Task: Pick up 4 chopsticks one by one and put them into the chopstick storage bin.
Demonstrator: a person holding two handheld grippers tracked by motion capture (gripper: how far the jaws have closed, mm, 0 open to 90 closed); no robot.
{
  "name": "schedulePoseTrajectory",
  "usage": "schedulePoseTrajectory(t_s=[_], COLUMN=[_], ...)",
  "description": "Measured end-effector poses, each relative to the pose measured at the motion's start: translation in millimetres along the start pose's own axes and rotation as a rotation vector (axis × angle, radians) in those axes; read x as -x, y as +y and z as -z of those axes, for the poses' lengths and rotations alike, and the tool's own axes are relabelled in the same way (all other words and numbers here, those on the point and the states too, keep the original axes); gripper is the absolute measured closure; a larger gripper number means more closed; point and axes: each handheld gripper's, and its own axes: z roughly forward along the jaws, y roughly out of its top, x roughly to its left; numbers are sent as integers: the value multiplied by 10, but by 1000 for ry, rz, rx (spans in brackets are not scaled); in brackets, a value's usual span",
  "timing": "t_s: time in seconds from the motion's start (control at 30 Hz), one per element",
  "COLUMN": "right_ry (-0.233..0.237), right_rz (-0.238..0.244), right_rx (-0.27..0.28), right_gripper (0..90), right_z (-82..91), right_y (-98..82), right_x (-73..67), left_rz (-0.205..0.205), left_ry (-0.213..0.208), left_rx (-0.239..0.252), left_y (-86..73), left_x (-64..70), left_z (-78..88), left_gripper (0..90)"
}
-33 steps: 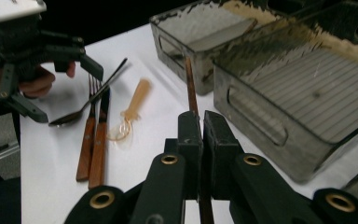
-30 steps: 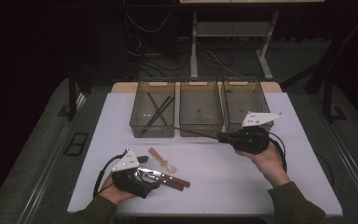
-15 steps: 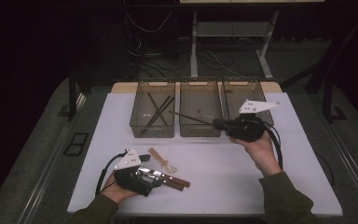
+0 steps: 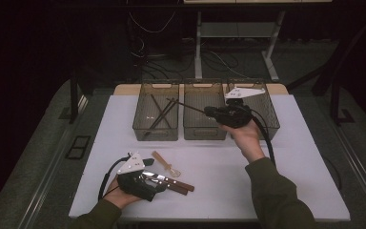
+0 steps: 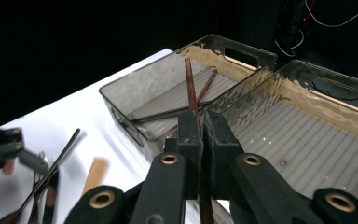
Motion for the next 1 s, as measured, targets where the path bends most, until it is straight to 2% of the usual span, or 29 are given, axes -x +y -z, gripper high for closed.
schedulePoseTrajectory(t_s=[0.4, 0.77, 1.0], right_ry=[-51, -83, -107], right_rz=[-2, 12, 24], right_rx=[-18, -77, -113], right_gripper=[860, 860, 860], right_z=[-437, -886, -1172], right_y=[157, 259, 312], right_x=[-103, -187, -213], left_rz=[3, -9, -2], left_ry=[1, -9, -14], left_rx=[1, -7, 4], left_y=[4, 6, 7], left_x=[10, 6, 6], left_z=[17, 12, 12], left_gripper=[0, 0, 0])
